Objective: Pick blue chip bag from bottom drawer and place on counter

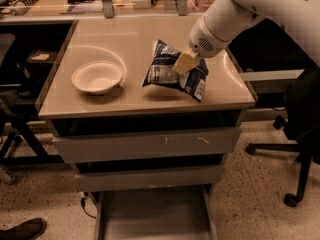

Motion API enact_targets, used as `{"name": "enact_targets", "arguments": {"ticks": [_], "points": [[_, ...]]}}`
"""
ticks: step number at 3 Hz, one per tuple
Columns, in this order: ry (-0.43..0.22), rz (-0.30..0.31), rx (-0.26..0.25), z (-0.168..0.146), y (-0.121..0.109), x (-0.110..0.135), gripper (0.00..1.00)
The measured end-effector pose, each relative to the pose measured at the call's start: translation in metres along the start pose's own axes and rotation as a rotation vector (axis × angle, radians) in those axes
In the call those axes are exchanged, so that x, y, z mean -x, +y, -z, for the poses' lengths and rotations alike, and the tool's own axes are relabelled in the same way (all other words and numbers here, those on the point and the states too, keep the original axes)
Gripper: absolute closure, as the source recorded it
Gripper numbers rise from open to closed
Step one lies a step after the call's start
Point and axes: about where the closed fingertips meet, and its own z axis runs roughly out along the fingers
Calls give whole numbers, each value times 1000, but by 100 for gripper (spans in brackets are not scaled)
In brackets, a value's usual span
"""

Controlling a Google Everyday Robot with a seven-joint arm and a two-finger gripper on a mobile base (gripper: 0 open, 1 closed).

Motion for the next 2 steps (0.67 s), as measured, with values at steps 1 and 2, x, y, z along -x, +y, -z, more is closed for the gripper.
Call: {"name": "enact_targets", "arguments": {"ticks": [1, 2], "points": [[16, 4, 25, -20, 4, 3, 100], [25, 5, 42, -35, 6, 10, 100]]}}
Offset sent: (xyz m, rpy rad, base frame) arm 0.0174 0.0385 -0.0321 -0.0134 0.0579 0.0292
